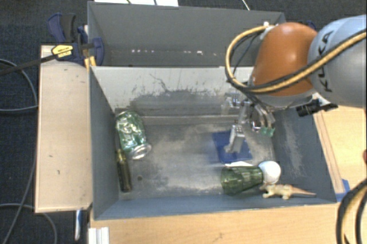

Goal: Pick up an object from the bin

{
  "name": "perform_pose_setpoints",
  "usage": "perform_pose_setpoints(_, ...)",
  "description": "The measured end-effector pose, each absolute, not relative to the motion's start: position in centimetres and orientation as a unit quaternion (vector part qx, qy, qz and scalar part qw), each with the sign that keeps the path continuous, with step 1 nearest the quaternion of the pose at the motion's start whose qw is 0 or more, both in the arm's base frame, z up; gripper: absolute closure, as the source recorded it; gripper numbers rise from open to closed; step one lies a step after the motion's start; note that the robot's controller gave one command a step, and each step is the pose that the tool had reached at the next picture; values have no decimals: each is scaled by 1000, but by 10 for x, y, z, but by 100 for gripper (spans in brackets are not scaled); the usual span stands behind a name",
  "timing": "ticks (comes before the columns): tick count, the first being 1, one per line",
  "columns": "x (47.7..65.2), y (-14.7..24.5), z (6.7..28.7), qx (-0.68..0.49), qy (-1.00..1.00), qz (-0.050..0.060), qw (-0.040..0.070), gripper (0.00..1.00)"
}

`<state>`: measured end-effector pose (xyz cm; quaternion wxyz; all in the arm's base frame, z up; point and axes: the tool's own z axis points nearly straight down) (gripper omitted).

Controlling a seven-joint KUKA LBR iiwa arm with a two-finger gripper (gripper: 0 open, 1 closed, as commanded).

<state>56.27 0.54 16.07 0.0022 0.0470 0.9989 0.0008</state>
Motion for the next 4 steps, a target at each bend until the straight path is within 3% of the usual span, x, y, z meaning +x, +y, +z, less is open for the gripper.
perform_pose_setpoints(1, 575, -24, 75, -19, 1000, 0, 3, 0)
perform_pose_setpoints(2, 555, -54, 71, 53, 999, 1, 3, 100)
perform_pose_setpoints(3, 555, -54, 71, 54, 999, 1, 3, 100)
perform_pose_setpoints(4, 556, -44, 167, 58, 998, 2, 2, 100)
